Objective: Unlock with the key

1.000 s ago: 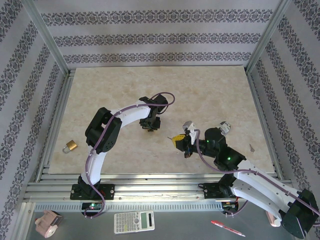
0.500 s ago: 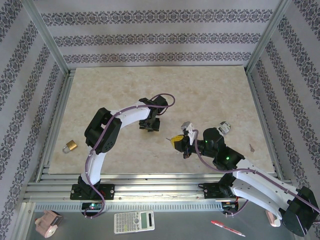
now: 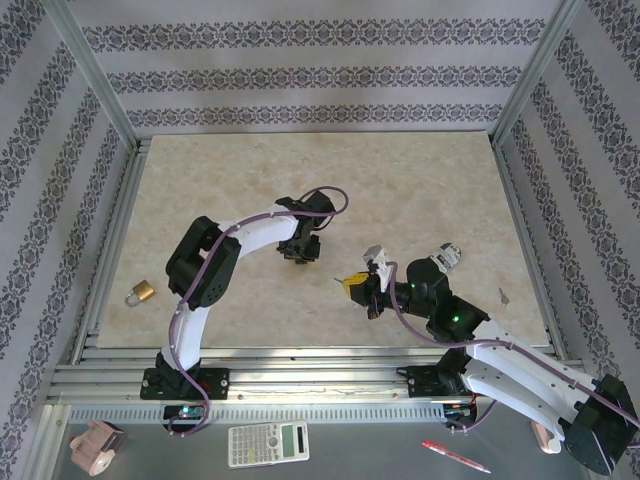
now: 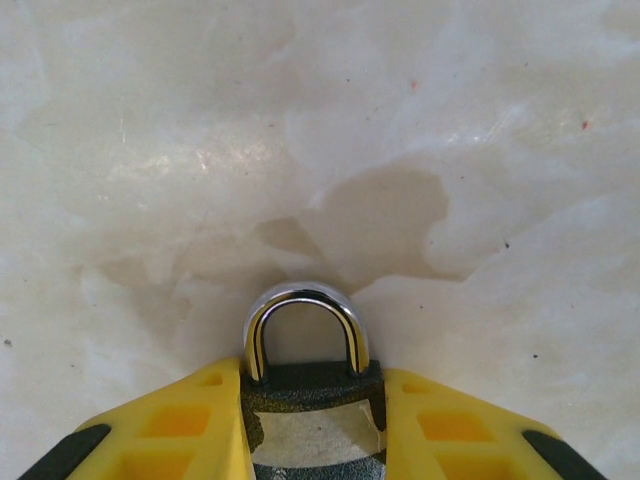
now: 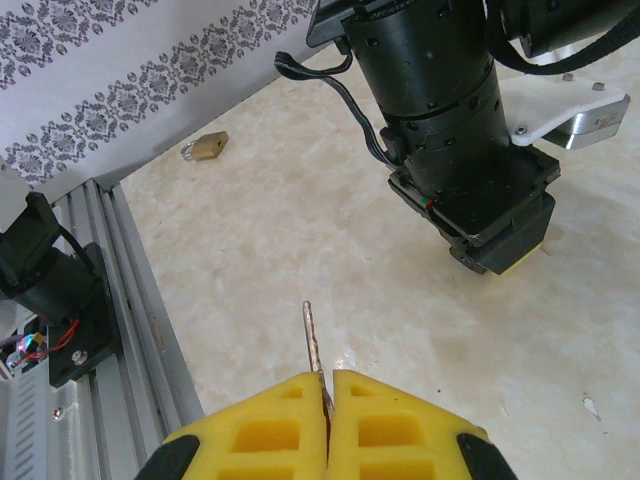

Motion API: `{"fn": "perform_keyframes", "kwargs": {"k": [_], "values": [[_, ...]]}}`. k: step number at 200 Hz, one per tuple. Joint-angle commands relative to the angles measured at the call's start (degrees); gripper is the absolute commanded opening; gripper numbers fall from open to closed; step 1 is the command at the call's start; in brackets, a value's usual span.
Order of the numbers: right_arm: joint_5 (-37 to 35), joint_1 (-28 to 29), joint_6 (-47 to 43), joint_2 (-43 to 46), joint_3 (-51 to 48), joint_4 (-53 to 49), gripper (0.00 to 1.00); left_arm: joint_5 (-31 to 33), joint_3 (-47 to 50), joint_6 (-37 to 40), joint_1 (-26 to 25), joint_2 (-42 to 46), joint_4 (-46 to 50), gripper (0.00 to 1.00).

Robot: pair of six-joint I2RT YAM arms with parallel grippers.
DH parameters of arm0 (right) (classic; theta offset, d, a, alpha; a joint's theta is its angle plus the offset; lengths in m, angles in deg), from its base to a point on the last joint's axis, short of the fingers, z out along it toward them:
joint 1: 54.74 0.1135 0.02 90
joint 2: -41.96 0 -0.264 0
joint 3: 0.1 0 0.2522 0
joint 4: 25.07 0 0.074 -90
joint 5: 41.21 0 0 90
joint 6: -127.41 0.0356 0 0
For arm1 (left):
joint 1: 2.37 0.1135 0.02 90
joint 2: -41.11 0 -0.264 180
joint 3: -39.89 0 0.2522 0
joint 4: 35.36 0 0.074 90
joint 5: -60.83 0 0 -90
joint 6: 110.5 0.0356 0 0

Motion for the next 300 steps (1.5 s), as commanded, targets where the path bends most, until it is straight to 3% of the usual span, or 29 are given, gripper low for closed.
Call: {"fn": "perform_keyframes", "kwargs": {"k": [1,42,87,141,191,227,300], "values": [[-0.96,0.97,1.48,0.45,-0.43,1.09,0.0,-3.72,4.58,-0.72,0.76,-1.32,-1.57,0.12],[-4.96,2.49,2.19,-0.38,-0.43,2.71,0.0,-12.13,14.31,-5.68,3.98,8.51,-13.76,0.03],[-9.83,4.97,1.42,-4.75,1.08,5.72,0.0,-21.65,26.7,-15.67,7.15,23.86,-31.61,0.01],[-17.88,9.84,-0.83,-12.62,6.43,8.64,0.0,-22.42,38.34,-28.51,10.01,40.3,-44.2,0.0],[-21.16,11.28,-1.75,-20.53,12.01,13.77,0.0,-19.96,47.59,-42.35,10.13,49.39,-57.0,0.0],[-21.01,11.32,-1.56,-26.86,15.31,16.82,0.0,-19.05,50.28,-46.85,10.19,53.9,-59.85,0.0],[-19.12,11.28,-0.65,-33.34,19.6,18.61,0.0,-17.32,51.52,-45.67,10.05,60.13,-54.95,0.0]]}}
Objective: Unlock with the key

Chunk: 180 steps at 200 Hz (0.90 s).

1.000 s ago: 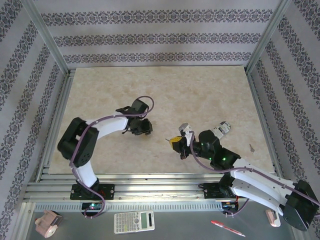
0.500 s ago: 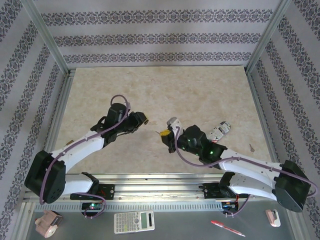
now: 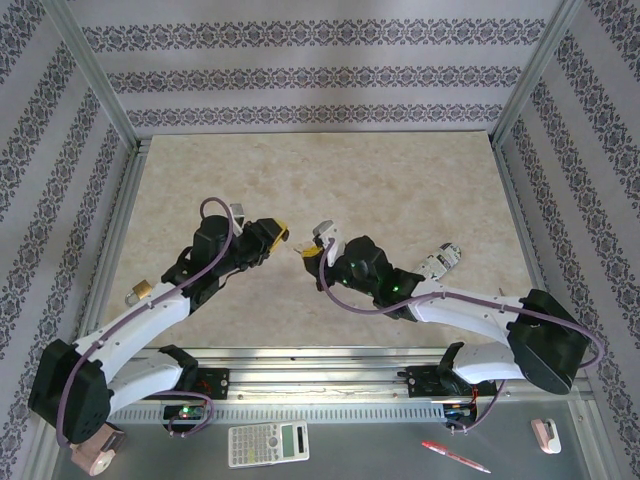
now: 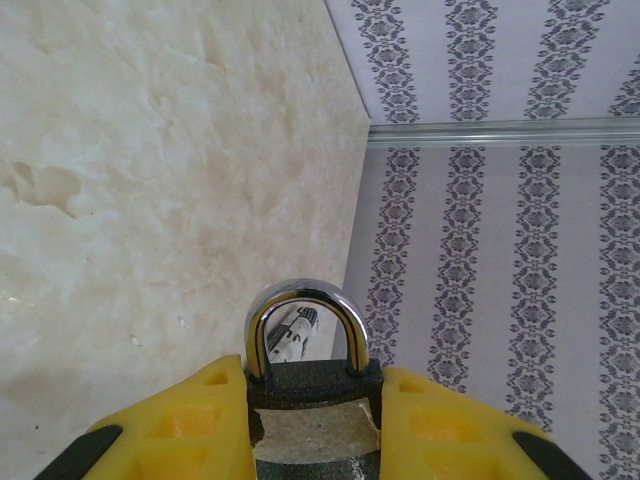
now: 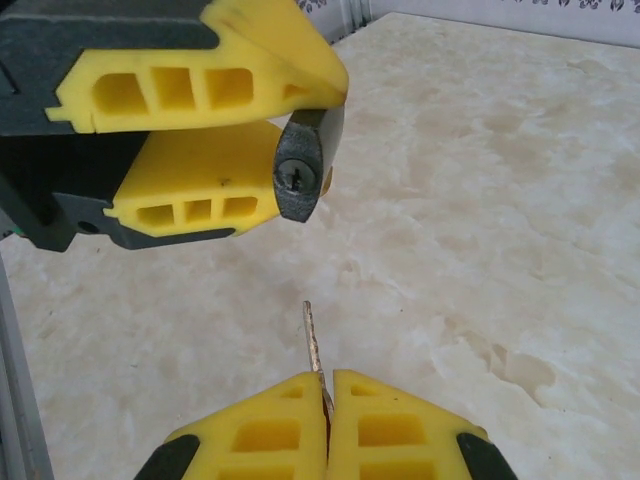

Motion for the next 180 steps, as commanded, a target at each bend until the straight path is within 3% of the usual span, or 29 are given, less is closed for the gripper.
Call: {"fn": "perform_keyframes", "kwargs": {"k": [1,180], "values": [[0.68,0.42,0.07,-0.66,2.47,2.81,0.0,1.42,1.05,-0.8,0.34,1.28,-1.57,0.0],[1.83,0.41,0.79,-4.22,5.29,3.98,0.0,1.71,1.09,0.78,-0.53,1.67,-0.4,0.0]]}}
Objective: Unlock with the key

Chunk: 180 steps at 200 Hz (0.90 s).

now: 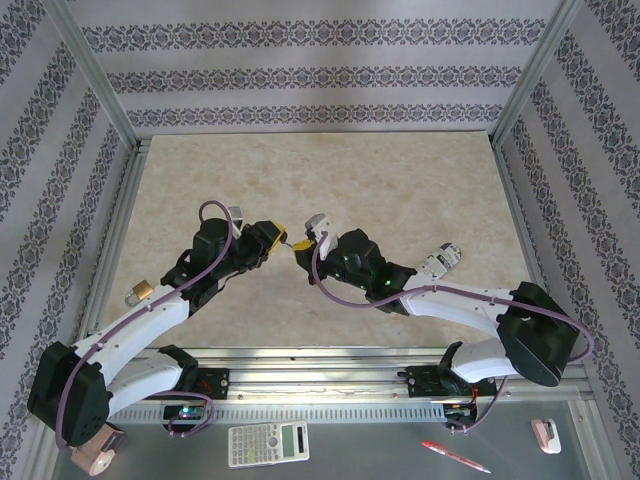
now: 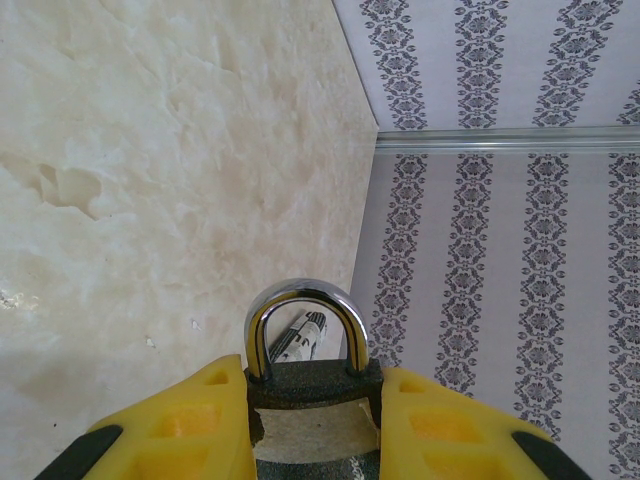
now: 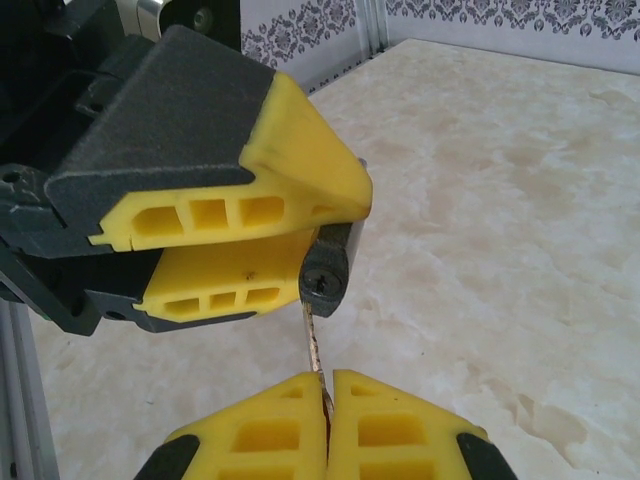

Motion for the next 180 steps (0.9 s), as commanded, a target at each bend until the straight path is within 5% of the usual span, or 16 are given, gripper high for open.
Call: {"fn": "perform_keyframes", "kwargs": {"k": [1,180], "values": [[0.45,0.42,0.59,-0.58,1.48,1.95,0.0,0.75,-0.08,0.78,-0.45,1.0,-0.67,0.0],[1.04,-1.65,0.63,-0.2,1.04,0.84,0.0,1.36,-0.32,2.97,-1.68,1.0,0.04,0.0]]}}
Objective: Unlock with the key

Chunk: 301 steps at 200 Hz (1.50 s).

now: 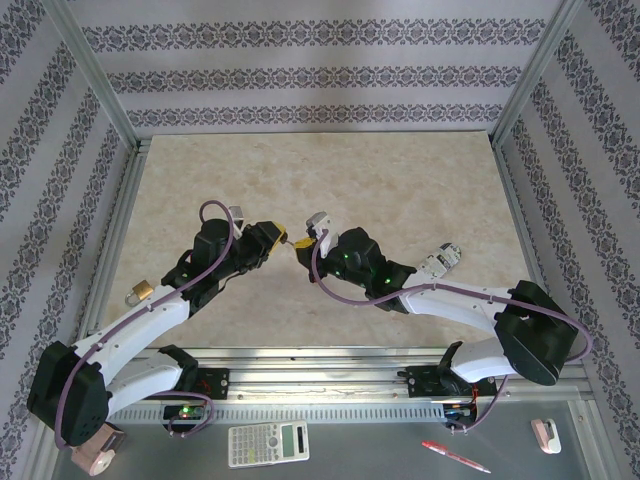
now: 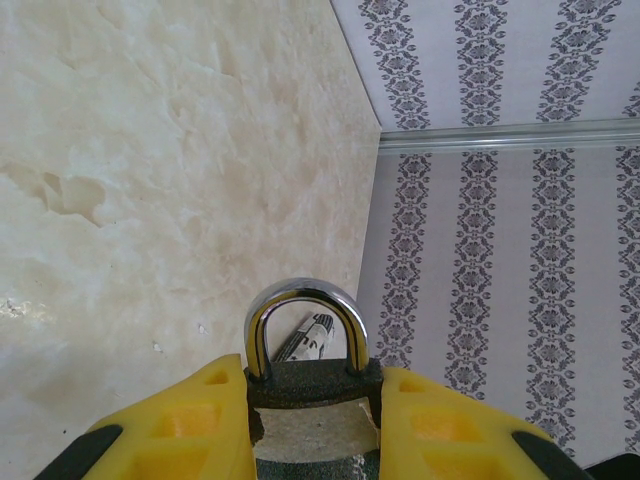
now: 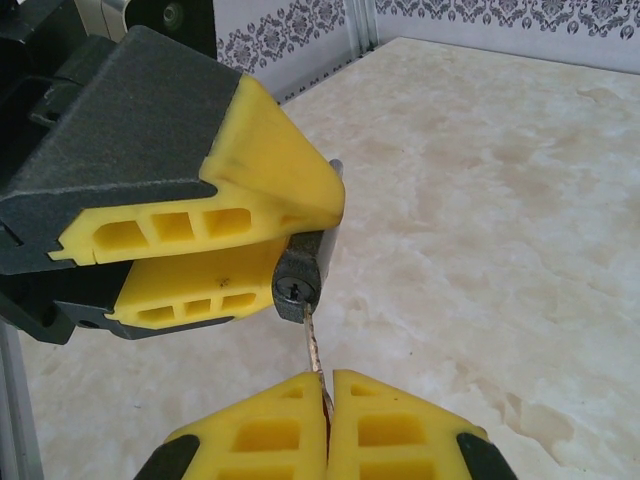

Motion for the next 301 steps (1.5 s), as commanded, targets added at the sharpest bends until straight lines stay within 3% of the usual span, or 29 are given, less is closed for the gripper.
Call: {"fn": "perform_keyframes", "kwargs": {"k": [1,64,160,251,301], "values": [[1.1,-0.75,0.65,0.34,0.95,0.86,0.0,0.34,-0.34,1.25,-0.93,1.0,-0.17,0.0],[1.68,-0.52,1.21,-1.11,1.83,1.43,0.0,0.99,-0.79,1.67,-1.7,0.41,0.55,0.0],[-5.06,1.66,-3.0,-3.7,5.74,-3.42,0.0,4.81,-4.07,4.96,-4.41,-0.25,6.75,0.0],[-7.18,3.54,0.85,-6.66,8.21,0.79,0.0,14.61,-6.28,5.81,-10.19,-1.2,7.97,0.0],[-7.06,2.92,1.42,-6.89,6.47,6.77,0.0,14.9,-4.89,3.06,-11.34,-1.28,3.97,0.0]]}}
